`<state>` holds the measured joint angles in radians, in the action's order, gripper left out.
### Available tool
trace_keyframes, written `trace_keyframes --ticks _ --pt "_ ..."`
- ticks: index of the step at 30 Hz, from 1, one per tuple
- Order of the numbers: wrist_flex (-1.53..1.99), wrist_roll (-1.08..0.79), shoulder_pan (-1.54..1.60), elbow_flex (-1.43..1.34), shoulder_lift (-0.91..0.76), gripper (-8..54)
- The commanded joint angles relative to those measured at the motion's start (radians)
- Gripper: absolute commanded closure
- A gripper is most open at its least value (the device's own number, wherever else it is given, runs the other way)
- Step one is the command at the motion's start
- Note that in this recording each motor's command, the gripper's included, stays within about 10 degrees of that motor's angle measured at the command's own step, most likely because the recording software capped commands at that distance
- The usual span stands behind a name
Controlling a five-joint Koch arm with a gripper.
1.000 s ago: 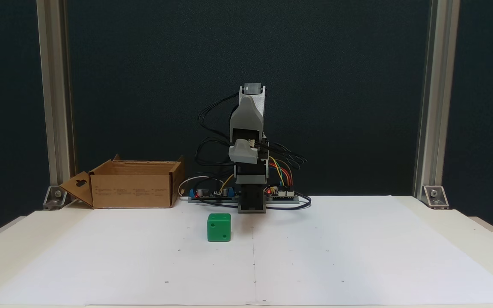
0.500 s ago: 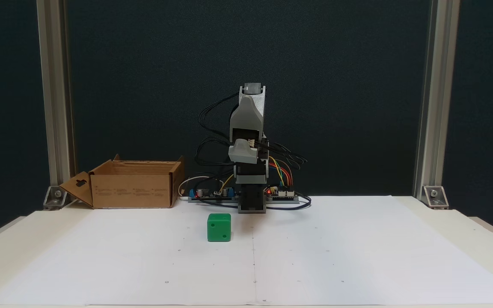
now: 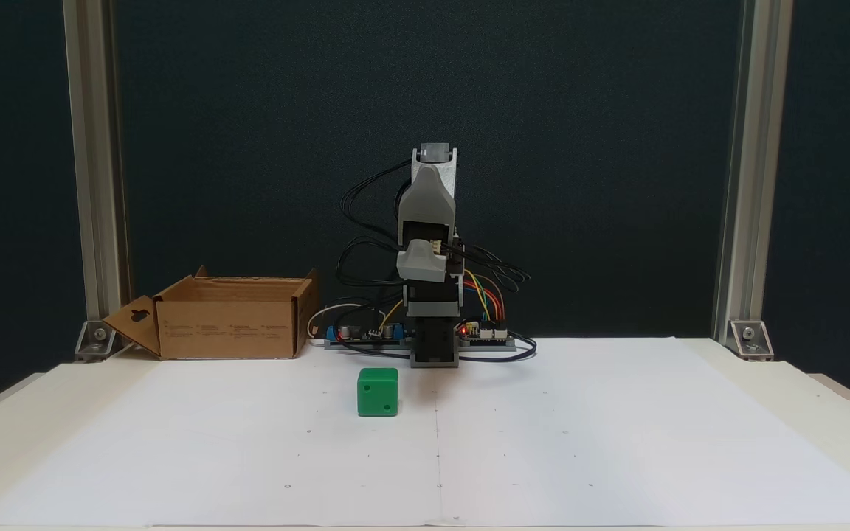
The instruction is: Grasp a green dice and put it in the bin.
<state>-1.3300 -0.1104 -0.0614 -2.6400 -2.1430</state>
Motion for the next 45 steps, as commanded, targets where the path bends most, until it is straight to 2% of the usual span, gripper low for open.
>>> trace_keyframes --ticks 1,7,13,25,29,39,45 --pt "-0.025 0.054 0.006 -0.009 -0.002 1.1" --pt "-0.026 0.044 0.008 0.014 0.014 1.7" --pt "-0.014 -0.158 0.017 0.002 0.011 1.8" --pt "0.071 -0.178 0.025 -0.028 -0.071 2.3" --pt "0.325 -0.178 0.021 0.025 -0.189 2.0" --pt "0.923 -0.17 0.029 0.37 -0.213 1.1" --pt "1.268 0.025 0.031 0.701 -0.213 1.2"
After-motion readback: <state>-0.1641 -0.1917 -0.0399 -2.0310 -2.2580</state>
